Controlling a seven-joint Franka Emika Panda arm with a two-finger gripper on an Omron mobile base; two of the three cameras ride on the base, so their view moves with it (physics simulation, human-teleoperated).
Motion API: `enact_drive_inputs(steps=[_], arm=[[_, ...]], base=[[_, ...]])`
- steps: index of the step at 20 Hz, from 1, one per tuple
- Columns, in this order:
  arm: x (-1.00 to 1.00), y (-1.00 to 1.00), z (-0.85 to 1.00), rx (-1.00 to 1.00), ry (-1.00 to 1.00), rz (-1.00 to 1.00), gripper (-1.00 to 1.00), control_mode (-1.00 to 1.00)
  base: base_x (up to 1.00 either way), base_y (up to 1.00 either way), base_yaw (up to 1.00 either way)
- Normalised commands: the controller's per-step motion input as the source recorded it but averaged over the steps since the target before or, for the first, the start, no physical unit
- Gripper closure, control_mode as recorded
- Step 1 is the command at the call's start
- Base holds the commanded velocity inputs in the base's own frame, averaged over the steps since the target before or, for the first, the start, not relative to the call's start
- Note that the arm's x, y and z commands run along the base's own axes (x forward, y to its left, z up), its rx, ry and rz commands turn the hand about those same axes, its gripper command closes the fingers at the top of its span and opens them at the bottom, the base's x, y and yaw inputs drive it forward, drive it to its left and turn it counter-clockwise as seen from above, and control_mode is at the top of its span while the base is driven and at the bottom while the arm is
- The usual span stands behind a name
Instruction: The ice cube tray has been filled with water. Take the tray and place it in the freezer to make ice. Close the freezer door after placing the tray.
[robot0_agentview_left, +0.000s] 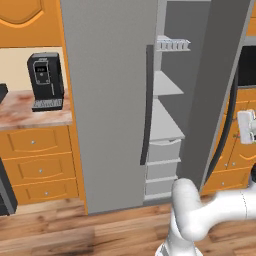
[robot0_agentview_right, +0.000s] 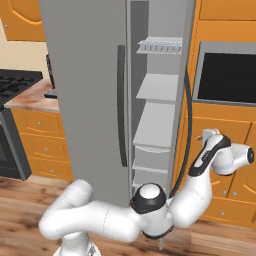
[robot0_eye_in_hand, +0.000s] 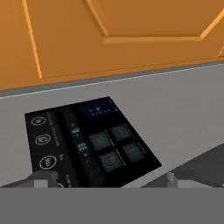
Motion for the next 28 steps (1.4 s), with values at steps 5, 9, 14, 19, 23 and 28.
enact_drive_inputs(steps=[5,9,14,19,23,28], arm=[[0.87,0.10,-0.57,0.07,0.33,0.14,-1.00,-1.00],[-0.01,0.74,-0.52,0.06,0.12,0.27,-1.00,-1.00],[-0.32,1.00,-0.64,0.03,0.01,0.34,-1.00,-1.00],[-0.27,1.00,-0.61,0.00,-0.03,0.29,-1.00,-1.00],[-0.08,1.00,-0.37,0.00,-0.11,0.24,-1.00,-1.00],[0.01,1.00,-0.02,0.00,-0.35,0.09,-1.00,-1.00]], base=[[0.00,0.00,0.00],[0.00,0.00,0.00],[0.00,0.00,0.00],[0.00,0.00,0.00],[0.00,0.00,0.00],[0.00,0.00,0.00]])
